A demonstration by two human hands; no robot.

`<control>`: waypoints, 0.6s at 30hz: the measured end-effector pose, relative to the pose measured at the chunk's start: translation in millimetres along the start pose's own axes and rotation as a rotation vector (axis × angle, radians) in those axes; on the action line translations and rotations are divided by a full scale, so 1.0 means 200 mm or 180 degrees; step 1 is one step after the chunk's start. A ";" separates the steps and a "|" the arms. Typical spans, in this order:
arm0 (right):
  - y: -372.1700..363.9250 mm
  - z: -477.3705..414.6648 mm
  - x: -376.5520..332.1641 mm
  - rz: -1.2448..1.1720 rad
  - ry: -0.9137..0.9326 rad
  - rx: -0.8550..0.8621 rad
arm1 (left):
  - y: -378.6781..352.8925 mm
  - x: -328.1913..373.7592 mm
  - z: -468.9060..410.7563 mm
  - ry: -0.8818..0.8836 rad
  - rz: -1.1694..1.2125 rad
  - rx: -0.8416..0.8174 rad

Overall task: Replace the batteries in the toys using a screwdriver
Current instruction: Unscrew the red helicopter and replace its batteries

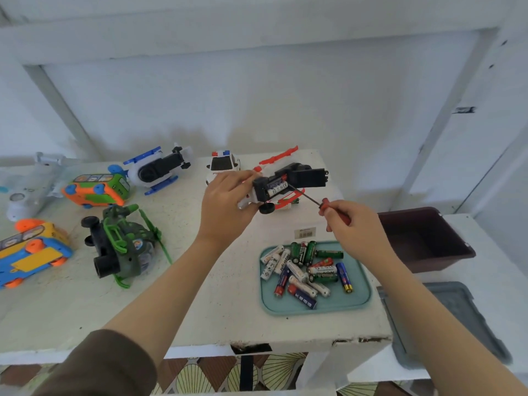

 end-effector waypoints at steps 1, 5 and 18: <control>0.00 -0.01 0.01 -0.0011 -0.0015 -0.0084 | -0.01 0.00 0.00 -0.0009 0.0000 -0.0002; 0.02 -0.06 0.04 -0.0174 -0.0026 -0.0301 | -0.02 -0.02 0.01 0.0045 0.0154 0.0020; 0.11 -0.05 0.04 0.0466 -0.0087 -0.0789 | -0.07 -0.07 0.02 0.0164 0.0125 -0.0033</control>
Point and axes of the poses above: each hand's wrist, its own z-axis away from the middle knuckle, its own y-axis out of the back of the hand, x = y × z, the point moved 7 cm from there along -z, towards the middle knuckle, and after that the axes turned 4 degrees about -z, right-handed, at the moved point
